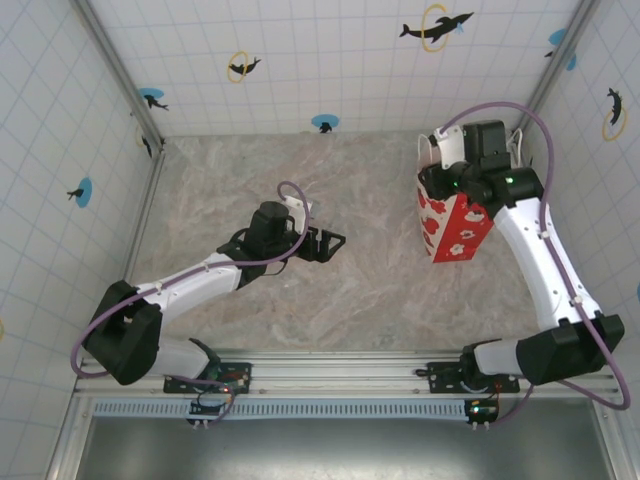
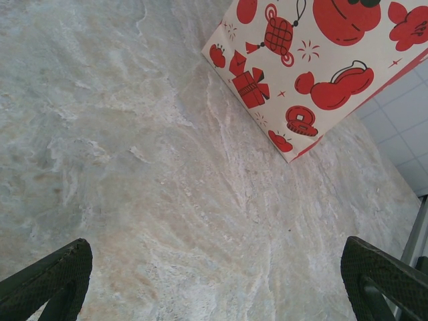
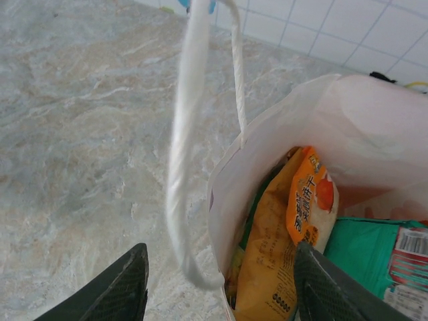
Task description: Place the snacks into the paper bag
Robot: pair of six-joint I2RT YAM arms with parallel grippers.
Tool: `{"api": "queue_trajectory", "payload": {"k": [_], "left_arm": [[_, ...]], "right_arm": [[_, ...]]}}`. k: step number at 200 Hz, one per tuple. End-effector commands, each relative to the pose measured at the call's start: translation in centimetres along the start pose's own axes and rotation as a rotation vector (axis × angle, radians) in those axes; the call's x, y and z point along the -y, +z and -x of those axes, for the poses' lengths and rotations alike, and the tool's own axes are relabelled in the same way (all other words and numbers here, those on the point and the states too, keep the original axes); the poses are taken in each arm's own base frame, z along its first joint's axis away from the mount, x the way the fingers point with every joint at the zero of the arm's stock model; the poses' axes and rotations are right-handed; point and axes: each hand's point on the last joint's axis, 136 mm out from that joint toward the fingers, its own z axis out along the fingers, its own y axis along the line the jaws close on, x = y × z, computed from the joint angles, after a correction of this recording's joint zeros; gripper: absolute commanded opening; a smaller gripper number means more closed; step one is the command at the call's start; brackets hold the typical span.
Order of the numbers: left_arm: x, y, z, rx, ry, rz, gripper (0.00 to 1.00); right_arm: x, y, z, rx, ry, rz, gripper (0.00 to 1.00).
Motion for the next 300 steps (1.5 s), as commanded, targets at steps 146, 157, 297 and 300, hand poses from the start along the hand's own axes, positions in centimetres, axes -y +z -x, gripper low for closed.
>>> {"api": "queue_trajectory", "payload": {"k": [146, 157, 297, 300], "left_arm": [[-0.1, -0.9, 0.8, 0.01, -0.018, -0.01, 0.96], [-0.4, -1.1, 0.9, 0.016, -0.024, -0.001, 0.96], [-7.2, -5.7, 1.0, 0.059, -0.174, 0.185, 0.97], [-7.3, -5.8, 0.9, 0.056, -0.177, 0.187, 0.97]], "right_arm": [[-0.5, 3.6, -0.9, -0.047, 0.076, 0.083, 0.08], [-1.1, 3.3, -0.4, -0.02, 0.08, 0.09, 0.06], [-18.4, 2.6, 3.4, 0.137, 0.067, 0.221, 0.0], [-18.9, 2.6, 3.5, 0.141, 0.069, 0.225, 0.0]]}}
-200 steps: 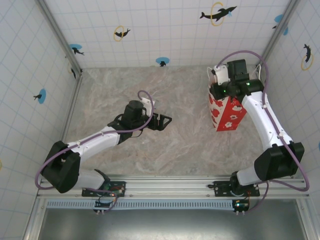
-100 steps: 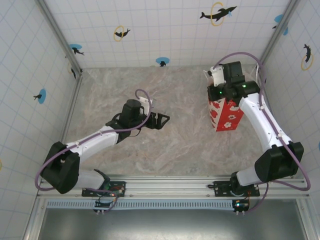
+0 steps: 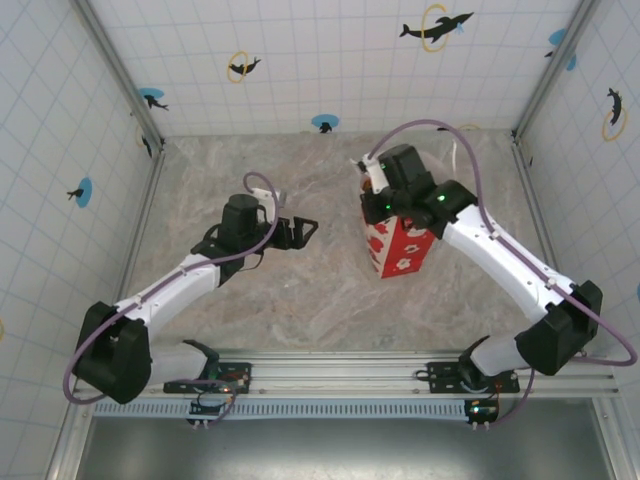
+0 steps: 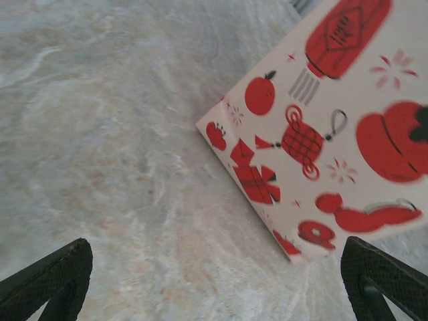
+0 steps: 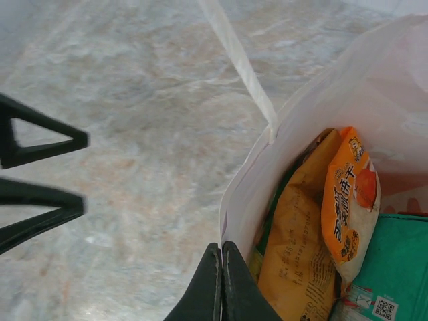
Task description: Place the snacks into the paper bag
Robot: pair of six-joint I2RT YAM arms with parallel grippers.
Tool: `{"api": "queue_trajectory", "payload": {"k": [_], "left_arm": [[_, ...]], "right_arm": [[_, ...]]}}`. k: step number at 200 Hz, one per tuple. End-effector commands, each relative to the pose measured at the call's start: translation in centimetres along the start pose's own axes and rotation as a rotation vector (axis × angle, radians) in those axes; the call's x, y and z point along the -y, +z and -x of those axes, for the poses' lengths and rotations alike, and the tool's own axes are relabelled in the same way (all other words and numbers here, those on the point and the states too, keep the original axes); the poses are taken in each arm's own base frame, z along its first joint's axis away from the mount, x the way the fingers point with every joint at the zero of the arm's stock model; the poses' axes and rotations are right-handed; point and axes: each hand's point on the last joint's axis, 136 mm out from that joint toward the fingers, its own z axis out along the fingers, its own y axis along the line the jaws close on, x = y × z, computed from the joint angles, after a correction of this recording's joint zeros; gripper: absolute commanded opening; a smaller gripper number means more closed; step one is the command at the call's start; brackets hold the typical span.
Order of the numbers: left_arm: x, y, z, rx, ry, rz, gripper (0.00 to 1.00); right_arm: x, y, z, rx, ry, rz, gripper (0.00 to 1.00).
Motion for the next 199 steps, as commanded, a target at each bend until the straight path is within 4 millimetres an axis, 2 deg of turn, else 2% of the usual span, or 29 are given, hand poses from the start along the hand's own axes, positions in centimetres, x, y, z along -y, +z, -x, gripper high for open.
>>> {"api": "queue_trajectory", "payload": {"k": [1, 6, 30, 52, 77, 96, 143, 199], "left_arm": [[-2.4, -1.0, -1.0, -0.02, -0.078, 0.066, 0.97], [-3.2, -1.4, -0.8, -0.01, -0.092, 0.085, 0.97], [-4.6, -2.2, -0.6, 0.0, -0.122, 0.121, 0.98], [-5.3, -2.5, -0.7, -0.002, -0.129, 0.142, 0.97], [-5.8, -2.5, -1.2, -0.012, -0.139, 0.157, 0.98], [-6.0, -2.4, -1.4, -0.018, -0.152, 0.158, 0.98], [-5.3, -1.4, -1.4, -0.009, -0.187, 0.086, 0.96], [-3.6, -0.3, -0.8, -0.002, -0.172, -0.016, 0.96]], "right_arm": [[-2.9, 0.4, 3.9, 0.166, 0.062, 0.014, 0.0], [-3.7, 0.6, 4.0, 0.17, 0.061, 0.022, 0.0], [-6.4, 1.9, 4.6, 0.187, 0.063, 0.04, 0.0], [-7.8, 2.5, 5.2, 0.198, 0.055, 0.057, 0.01], [-8.9, 2.4, 6.0, 0.223, 0.045, 0.098, 0.24], [-9.4, 1.8, 6.1, 0.226, 0.024, 0.131, 0.37], [-8.3, -1.4, 5.9, 0.262, 0.024, 0.11, 0.47], [-6.4, -6.0, 5.6, 0.311, 0.033, 0.1, 0.49]]}}
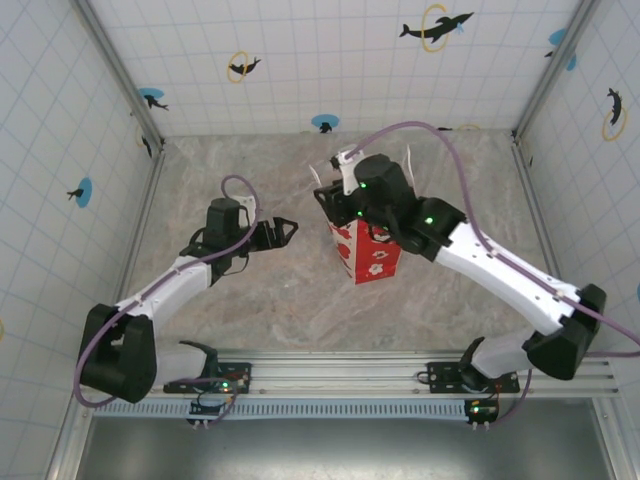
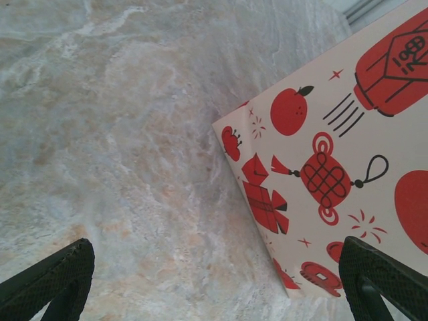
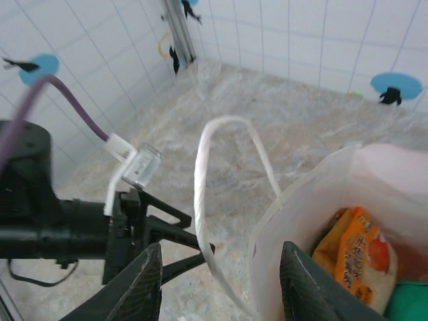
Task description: Place the snacks into the paper bag
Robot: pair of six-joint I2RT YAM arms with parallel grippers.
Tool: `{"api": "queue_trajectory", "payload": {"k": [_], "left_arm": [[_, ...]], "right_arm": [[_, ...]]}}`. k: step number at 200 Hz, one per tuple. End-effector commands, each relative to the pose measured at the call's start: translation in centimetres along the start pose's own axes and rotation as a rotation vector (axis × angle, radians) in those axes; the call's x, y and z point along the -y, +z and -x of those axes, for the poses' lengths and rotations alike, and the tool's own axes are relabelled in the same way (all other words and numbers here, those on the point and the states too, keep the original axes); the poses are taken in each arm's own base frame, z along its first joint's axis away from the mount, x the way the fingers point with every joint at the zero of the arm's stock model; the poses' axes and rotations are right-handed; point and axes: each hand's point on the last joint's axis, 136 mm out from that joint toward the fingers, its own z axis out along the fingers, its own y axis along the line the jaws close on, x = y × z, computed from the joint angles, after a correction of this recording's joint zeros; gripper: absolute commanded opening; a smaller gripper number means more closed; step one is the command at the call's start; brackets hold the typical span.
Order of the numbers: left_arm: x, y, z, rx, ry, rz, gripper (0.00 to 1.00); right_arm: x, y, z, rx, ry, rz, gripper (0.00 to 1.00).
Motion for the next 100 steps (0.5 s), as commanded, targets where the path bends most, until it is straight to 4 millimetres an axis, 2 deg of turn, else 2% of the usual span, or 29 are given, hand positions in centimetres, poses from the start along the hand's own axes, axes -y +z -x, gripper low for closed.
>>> {"api": "queue_trajectory", "payload": {"k": [1, 18, 34, 69, 100], "left_arm": [[1.3, 0.4, 0.3, 0.011, 0.001, -0.068, 0.96], [1.3, 0.9, 0.5, 0.009, -0.011, -0.07, 0.96], [1.4, 1.3, 0.5, 0.006, -0.022, -0.073, 0.96], [1.3, 2.5, 0.3, -0.011, -0.03, -0.057, 0.95], [1.4, 3.4, 0.8, -0.008, -0.038, -0.05, 0.96]], "right_arm": [[0.9, -1.9, 0.0, 0.011, -0.002, -0.015, 0.49], [1.9, -3.6, -0.2, 0.033, 0.029, -0.028, 0.49], [4.2, -5.2, -1.0, 0.055, 0.087, -0.083, 0.48], [11.4, -8.3, -3.5, 0.102, 0.244, -0.239, 0.45], [17.7, -9.7, -6.3, 0.103, 0.383, -0.352, 0.43]]}}
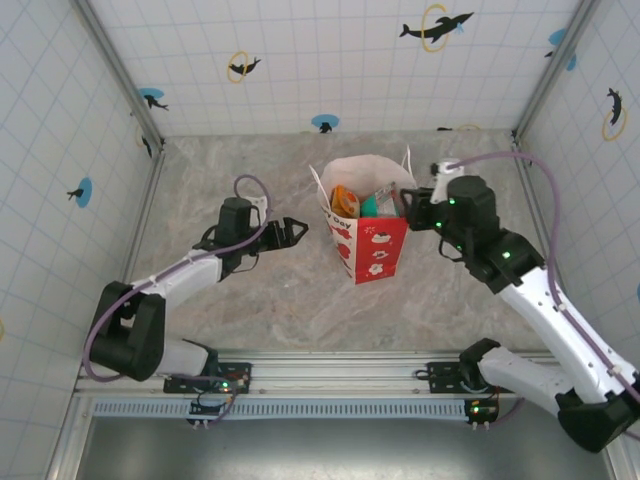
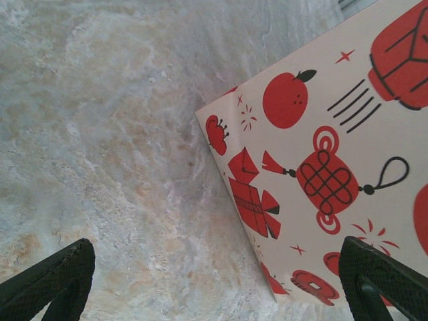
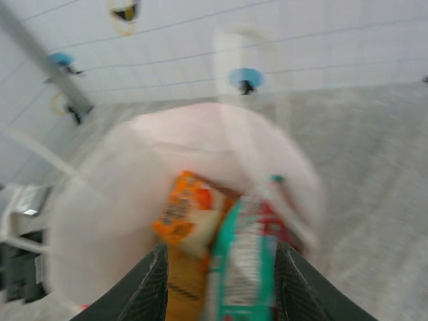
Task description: Place the snacks into the paper bag
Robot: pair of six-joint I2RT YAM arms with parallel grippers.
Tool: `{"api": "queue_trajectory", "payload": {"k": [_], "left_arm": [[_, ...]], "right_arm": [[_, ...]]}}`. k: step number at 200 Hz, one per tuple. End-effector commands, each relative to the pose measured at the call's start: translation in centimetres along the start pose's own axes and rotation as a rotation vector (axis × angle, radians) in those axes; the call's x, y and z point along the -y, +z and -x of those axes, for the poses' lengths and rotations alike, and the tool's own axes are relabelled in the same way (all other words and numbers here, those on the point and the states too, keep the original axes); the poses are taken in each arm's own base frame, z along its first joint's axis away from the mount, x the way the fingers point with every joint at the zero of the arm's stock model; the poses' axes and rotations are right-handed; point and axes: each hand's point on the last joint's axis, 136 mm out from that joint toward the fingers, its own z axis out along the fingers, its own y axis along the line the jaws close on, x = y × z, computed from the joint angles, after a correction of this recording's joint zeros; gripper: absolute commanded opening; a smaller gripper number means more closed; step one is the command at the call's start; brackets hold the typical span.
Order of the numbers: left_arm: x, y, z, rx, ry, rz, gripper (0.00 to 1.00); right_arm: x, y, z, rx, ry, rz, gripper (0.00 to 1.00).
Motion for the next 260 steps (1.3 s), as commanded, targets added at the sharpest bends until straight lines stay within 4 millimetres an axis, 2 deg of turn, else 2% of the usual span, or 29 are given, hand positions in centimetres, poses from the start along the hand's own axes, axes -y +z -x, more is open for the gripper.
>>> {"api": "queue_trajectory", "payload": {"k": [1, 19, 41, 77, 115, 140, 180, 216, 260], "left_arm": [[1.1, 0.4, 2.1, 0.047, 0.003, -0.017, 0.96], [1.2, 1.0, 2.2, 0.044, -0.009, -0.021, 0.95], [1.4, 1.6, 2.3, 0.037, -0.013, -0.025, 0.95], [1.6, 2.3, 2.5, 0.029, -0.024, -0.029, 0.95], [1.8, 2.9, 2.8, 0.022, -0.032, -0.042, 0.95], [1.9, 3.3, 3.1, 0.019, -0.035, -0.051, 0.95], [2.1, 3.9, 3.5, 0.015, -0.042, -0.061, 0.95], [2.3, 3.9, 3.7, 0.024, -0.04, -0.068, 0.95], [2.6, 4.2, 4.3, 0.03, -0.034, -0.085, 0.95]], "right_arm": [[3.7, 0.3, -0.8, -0.007, 0.113, -0.051, 0.43], [6.8, 0.9, -1.7, -0.016, 0.176, -0.099, 0.42], [8.9, 2.4, -3.3, -0.035, 0.242, -0.1, 0.41], [9.5, 5.3, -5.6, -0.064, 0.268, -0.061, 0.4], [9.7, 7.0, -7.9, -0.087, 0.284, -0.023, 0.4], [9.2, 7.6, -9.2, -0.109, 0.288, 0.0, 0.39], [7.3, 8.2, -11.6, -0.164, 0.279, 0.046, 0.39], [5.4, 7.8, -13.8, -0.208, 0.27, 0.073, 0.39], [2.5, 7.3, -15.2, -0.221, 0.251, 0.131, 0.39]]}}
